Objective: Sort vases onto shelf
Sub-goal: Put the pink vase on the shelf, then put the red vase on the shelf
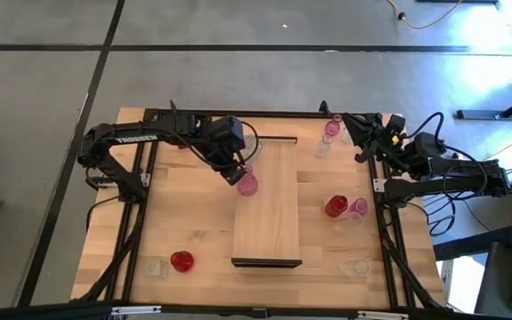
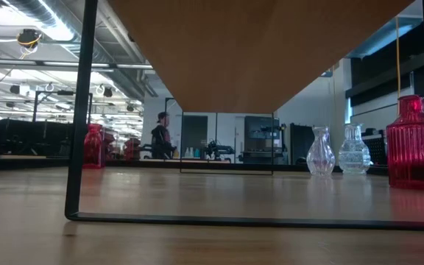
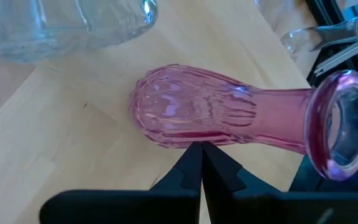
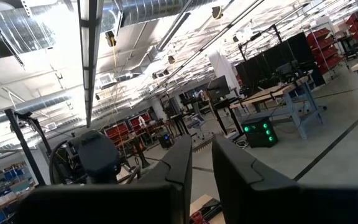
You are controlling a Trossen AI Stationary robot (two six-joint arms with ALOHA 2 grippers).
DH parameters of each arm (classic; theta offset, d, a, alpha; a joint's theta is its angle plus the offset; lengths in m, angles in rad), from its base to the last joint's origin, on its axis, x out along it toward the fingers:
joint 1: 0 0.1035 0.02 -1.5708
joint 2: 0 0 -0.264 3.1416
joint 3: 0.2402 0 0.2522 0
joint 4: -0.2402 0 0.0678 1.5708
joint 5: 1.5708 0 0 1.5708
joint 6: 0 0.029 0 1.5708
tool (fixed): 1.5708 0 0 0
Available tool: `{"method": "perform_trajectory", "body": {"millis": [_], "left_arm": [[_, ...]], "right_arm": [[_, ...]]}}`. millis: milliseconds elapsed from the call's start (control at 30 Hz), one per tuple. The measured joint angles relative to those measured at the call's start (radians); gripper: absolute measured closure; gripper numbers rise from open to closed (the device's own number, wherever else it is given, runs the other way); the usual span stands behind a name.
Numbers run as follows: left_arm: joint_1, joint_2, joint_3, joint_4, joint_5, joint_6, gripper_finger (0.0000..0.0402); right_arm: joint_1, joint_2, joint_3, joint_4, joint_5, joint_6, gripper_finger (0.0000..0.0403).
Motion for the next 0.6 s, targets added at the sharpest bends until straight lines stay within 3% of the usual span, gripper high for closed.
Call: {"method": "perform_trajectory", "body": {"millis": [200, 367, 600], "left_arm": [[0.009, -0.025, 0.0, -0.081, -0.022, 0.0, 0.0401], [0.055, -0.108, 0.0, -0.258, -0.152, 0.0, 0.0401], [0.267, -0.212, 0.0, -0.414, -0.248, 0.082, 0.0401]], "right_arm": [[0.0, 0.0, 0.0, 0.0, 0.0, 0.0, 0.0349], [0.0, 0.001, 0.0, 0.001, 0.002, 0.0, 0.0349], [0.0, 0.001, 0.0, 0.001, 0.019, -0.001, 0.0349]]}}
